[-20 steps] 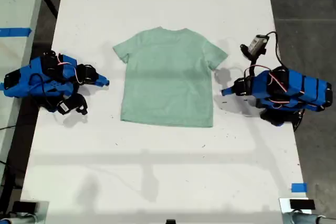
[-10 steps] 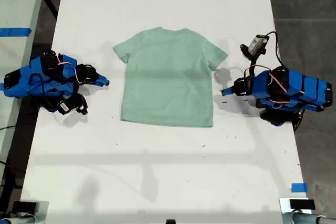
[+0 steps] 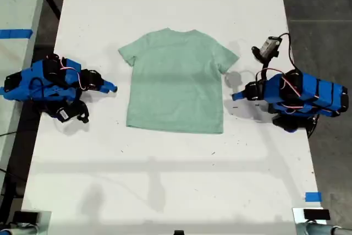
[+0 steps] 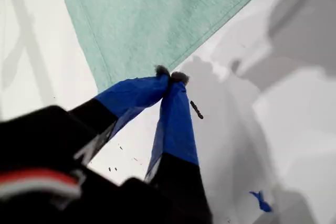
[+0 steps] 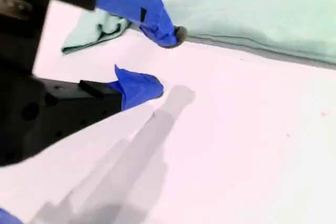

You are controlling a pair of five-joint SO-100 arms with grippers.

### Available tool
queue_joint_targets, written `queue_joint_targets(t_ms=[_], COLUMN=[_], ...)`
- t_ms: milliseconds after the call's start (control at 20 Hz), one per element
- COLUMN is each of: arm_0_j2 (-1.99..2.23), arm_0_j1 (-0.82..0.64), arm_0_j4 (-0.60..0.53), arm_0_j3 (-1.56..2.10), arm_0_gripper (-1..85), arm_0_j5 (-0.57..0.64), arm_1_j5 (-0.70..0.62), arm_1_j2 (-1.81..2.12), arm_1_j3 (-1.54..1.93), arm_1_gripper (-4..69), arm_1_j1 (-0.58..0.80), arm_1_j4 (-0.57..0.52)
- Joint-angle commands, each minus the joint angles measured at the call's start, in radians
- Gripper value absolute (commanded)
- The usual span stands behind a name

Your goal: Fold tshirt

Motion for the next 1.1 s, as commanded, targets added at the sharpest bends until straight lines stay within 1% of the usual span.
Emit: queue_joint_targets(t_ms=[0,50,100,150,200,250,300,350,400,450,500,550,600,650,700,750,800,900,950,1050], arm_0_j2=[-0.003,-0.003,-0.003,-0.003,-0.002,-0.002,-0.002,-0.002,-0.002,-0.002,-0.002,-0.002,-0.002,-0.002,-0.002,-0.002,-0.005,-0.069,-0.150,-0.426], arm_0_j1=[0.071,0.098,0.156,0.210,0.232,0.195,0.173,0.170,0.178,0.156,0.135,0.109,0.097,0.091,0.064,0.037,-0.005,-0.064,-0.083,-0.133], arm_0_j4=[0.063,-0.005,-0.092,-0.166,-0.236,-0.256,-0.262,-0.304,-0.331,-0.344,-0.327,-0.296,-0.324,-0.339,-0.327,-0.293,-0.235,-0.183,-0.179,-0.153], arm_0_j3=[-0.005,-0.005,-0.008,-0.008,-0.008,-0.009,-0.009,-0.009,-0.009,-0.009,-0.015,-0.025,-0.025,-0.029,-0.029,-0.043,-0.069,-0.147,-0.206,-0.403], arm_0_gripper=[19.2,20.7,20.9,21.2,13.4,0.3,0.1,0.1,0.1,0.1,1.4,2.2,0.1,0.1,0.1,0.1,0.1,0.1,0.1,0.1], arm_0_j5=[-0.018,-0.018,-0.018,-0.011,0.041,0.052,0.037,0.037,0.037,0.037,0.037,0.014,0.009,0.002,-0.041,-0.052,-0.074,-0.067,-0.060,-0.017], arm_1_j5=[-0.014,0.002,0.120,0.324,0.526,0.565,0.588,0.755,0.963,1.005,0.992,0.904,0.827,0.830,0.759,0.666,0.655,0.601,0.571,0.491], arm_1_j2=[0.006,0.006,0.006,0.006,0.006,0.006,0.006,0.006,0.006,0.008,0.008,0.008,0.008,0.008,0.009,0.009,0.008,-0.023,-0.100,-0.391], arm_1_j3=[-0.011,-0.011,-0.011,-0.011,-0.011,-0.011,-0.011,-0.011,-0.011,-0.015,-0.015,-0.023,-0.031,-0.035,-0.054,-0.084,-0.124,-0.202,-0.264,-0.448], arm_1_gripper=[0.2,0.2,0.3,0.5,0.7,0.7,0.8,1.8,4.2,6.6,8.2,8.4,8.5,8.8,8.0,5.5,5.2,4.4,4.1,5.7], arm_1_j1=[0.009,0.009,0.005,-0.017,-0.054,-0.044,0.018,0.075,0.084,0.051,0.026,0.029,0.061,0.077,0.077,0.051,0.018,0.031,0.043,0.083], arm_1_j4=[-0.017,-0.017,-0.017,-0.017,-0.017,-0.017,-0.017,-0.017,-0.017,-0.020,-0.018,-0.020,-0.008,0.017,0.023,0.003,-0.008,-0.009,-0.003,0.005])
